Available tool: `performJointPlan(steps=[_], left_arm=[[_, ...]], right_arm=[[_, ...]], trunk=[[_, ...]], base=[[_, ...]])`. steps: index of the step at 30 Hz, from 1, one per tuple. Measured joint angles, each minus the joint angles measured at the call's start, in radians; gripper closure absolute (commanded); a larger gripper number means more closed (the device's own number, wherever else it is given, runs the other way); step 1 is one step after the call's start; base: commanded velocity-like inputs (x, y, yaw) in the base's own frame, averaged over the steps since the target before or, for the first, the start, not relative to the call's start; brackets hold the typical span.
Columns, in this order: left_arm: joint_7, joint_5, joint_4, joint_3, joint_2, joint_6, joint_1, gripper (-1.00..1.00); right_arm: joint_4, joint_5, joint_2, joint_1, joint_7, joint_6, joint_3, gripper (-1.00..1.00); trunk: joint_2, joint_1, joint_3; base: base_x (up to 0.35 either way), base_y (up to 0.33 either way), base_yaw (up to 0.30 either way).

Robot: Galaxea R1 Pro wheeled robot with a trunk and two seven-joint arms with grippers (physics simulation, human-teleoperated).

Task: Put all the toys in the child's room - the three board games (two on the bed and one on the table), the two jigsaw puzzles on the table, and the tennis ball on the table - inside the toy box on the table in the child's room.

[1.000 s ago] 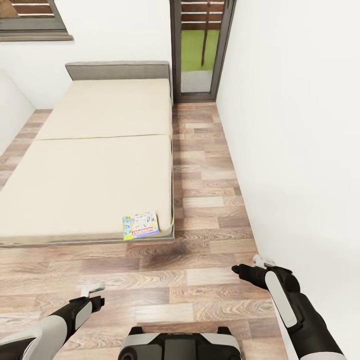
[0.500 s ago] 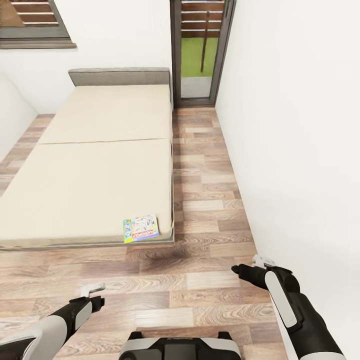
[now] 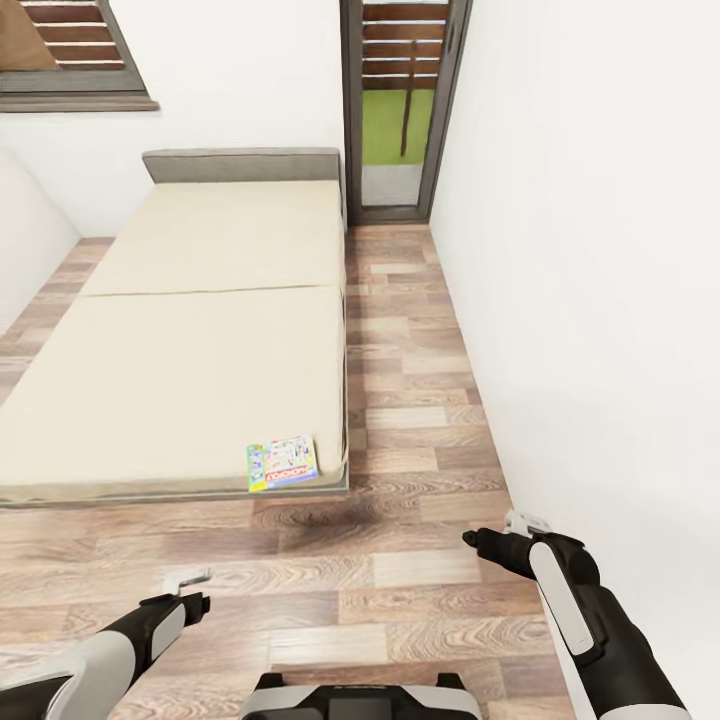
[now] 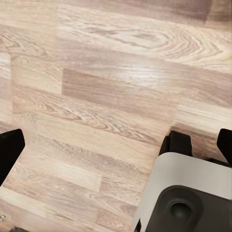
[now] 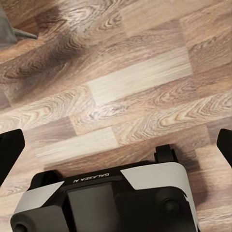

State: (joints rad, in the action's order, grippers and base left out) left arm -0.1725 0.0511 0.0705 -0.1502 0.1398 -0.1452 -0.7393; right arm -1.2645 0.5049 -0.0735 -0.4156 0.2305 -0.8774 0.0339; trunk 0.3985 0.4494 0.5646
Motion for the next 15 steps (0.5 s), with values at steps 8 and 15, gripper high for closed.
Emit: performJointPlan(steps=[8,15], left_arm=[[0.0,0.0,-0.002,0.0,-0.004,0.0,0.0,-1.0],[0.0,-0.001,-0.004,0.0,-0.009,0.0,0.0,-1.0]], right_arm=[[0.0,0.0,0.0,0.0,0.0,0.0,0.0,-1.0],[0.0,0.0,0.001,0.0,0.0,0.0,-0.001,-1.0]], trunk=[[0.0,0.0,-0.013],[0.0,0.0,-0.025]], base=[[0.0,0.0,0.0],[0.0,0.0,0.0]])
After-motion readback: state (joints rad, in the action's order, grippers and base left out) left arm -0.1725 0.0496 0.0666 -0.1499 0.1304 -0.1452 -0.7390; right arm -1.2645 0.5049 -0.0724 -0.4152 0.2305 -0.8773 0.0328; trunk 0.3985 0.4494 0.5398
